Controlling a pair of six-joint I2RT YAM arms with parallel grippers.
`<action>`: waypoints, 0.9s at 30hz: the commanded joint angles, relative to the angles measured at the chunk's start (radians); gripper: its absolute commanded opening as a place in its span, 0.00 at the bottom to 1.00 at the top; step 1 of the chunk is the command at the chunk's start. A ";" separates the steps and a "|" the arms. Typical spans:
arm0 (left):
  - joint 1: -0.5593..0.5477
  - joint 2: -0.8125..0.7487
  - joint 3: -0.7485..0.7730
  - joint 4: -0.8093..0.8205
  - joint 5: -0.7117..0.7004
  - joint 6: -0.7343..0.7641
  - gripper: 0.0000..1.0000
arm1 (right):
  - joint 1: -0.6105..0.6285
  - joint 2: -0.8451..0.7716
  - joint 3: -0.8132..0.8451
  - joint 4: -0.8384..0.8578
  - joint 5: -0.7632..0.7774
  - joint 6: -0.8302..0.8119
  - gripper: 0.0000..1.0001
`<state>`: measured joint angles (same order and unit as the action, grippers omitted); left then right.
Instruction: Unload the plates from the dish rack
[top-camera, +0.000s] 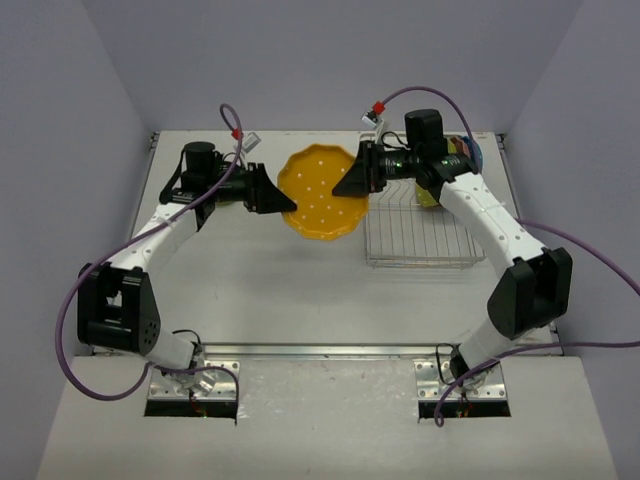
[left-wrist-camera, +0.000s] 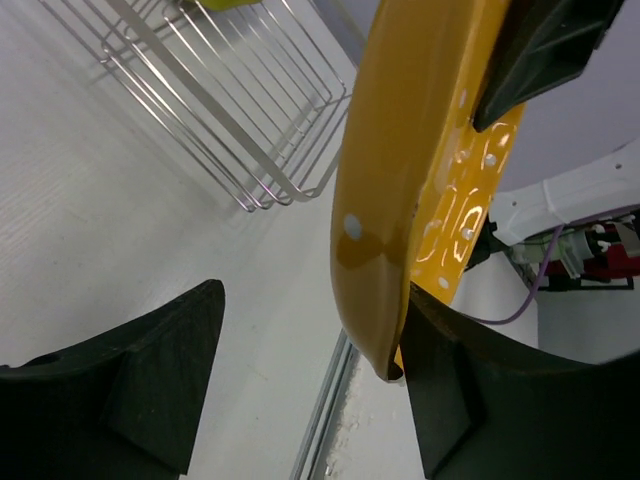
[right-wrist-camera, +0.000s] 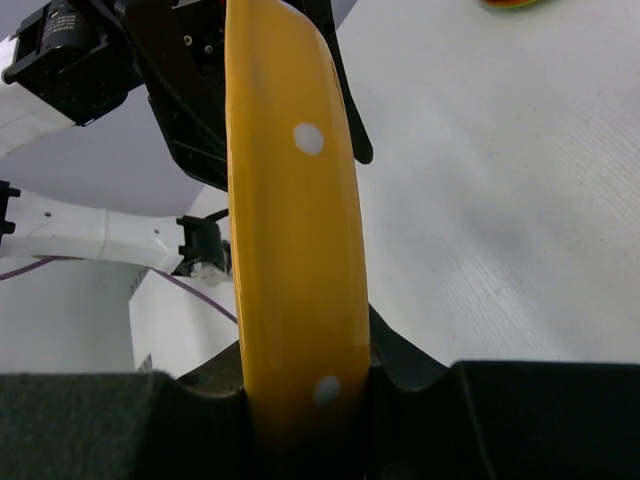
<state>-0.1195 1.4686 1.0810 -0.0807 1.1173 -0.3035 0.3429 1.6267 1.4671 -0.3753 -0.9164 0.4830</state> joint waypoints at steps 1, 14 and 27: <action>-0.016 0.008 -0.011 0.120 0.154 -0.052 0.61 | 0.007 -0.010 -0.003 0.180 -0.137 0.081 0.00; -0.017 0.026 -0.069 0.382 0.224 -0.303 0.09 | 0.015 0.014 -0.020 0.217 -0.159 0.115 0.00; 0.107 0.134 0.013 0.344 0.150 -0.317 0.00 | -0.006 0.020 0.015 0.049 0.097 0.047 0.99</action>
<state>-0.1007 1.5604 1.0088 0.1932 1.2739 -0.6002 0.3508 1.6772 1.4316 -0.2846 -0.9593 0.5703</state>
